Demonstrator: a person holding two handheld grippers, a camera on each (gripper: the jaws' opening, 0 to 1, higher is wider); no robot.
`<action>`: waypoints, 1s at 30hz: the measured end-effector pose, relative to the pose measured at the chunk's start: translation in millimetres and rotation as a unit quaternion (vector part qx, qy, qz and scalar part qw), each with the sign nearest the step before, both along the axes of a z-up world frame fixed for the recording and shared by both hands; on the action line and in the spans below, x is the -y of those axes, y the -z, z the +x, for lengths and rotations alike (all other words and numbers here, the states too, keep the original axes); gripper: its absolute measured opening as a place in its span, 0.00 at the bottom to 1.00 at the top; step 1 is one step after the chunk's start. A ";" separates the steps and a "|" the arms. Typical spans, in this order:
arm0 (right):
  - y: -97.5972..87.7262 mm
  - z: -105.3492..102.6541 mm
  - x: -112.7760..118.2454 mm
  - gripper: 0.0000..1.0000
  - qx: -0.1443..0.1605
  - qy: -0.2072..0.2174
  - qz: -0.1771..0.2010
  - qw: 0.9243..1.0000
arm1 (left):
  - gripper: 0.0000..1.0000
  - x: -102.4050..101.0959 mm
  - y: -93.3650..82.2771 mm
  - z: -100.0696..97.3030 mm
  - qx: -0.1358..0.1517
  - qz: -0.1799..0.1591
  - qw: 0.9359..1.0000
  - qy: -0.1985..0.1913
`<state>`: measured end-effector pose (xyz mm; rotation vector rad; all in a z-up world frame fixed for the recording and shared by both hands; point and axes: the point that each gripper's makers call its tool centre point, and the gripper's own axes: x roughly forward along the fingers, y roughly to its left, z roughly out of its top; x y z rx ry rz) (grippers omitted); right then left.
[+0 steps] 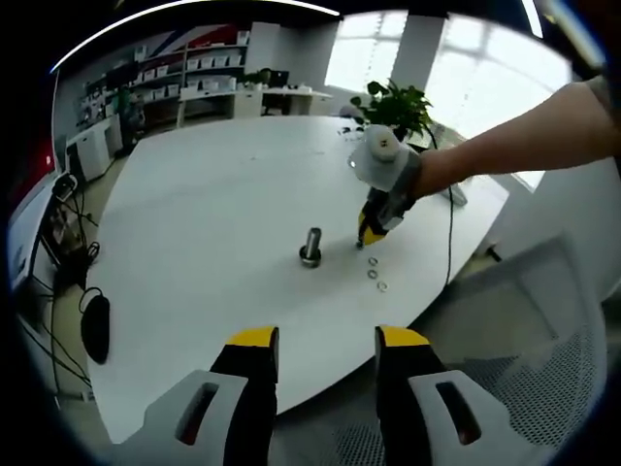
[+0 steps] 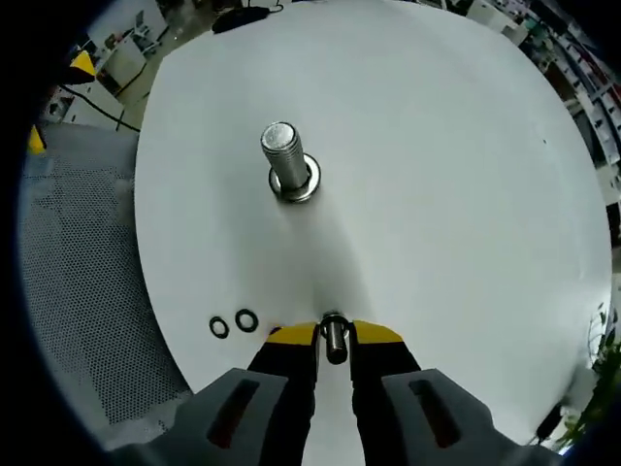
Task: Place the washer onto the threaded stud by aligning its center hole with the stud, sliding it down to the base, and recovering from edge contact or off-axis alignment until the washer reaches the visible bottom stop.
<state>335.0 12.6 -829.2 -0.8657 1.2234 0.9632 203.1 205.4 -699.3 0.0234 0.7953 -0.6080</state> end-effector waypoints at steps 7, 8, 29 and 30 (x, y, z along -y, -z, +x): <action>3.1 0.0 3.0 0.14 -0.004 0.003 -0.003 1.000 | 0.38 -0.5 1.4 0.2 -0.003 0.000 1.000 -0.001; 3.6 0.0 3.1 0.15 -0.004 0.003 -0.003 1.000 | 0.38 -0.8 1.5 0.4 -0.003 0.000 1.000 -0.002; -3.2 1.1 8.3 0.23 0.005 0.025 0.014 1.000 | 0.38 -3.5 1.6 1.2 -0.002 0.004 1.000 -0.009; -3.5 0.1 9.5 0.23 0.004 0.028 0.014 1.000 | 0.38 -3.4 1.7 1.0 -0.003 0.004 1.000 -0.008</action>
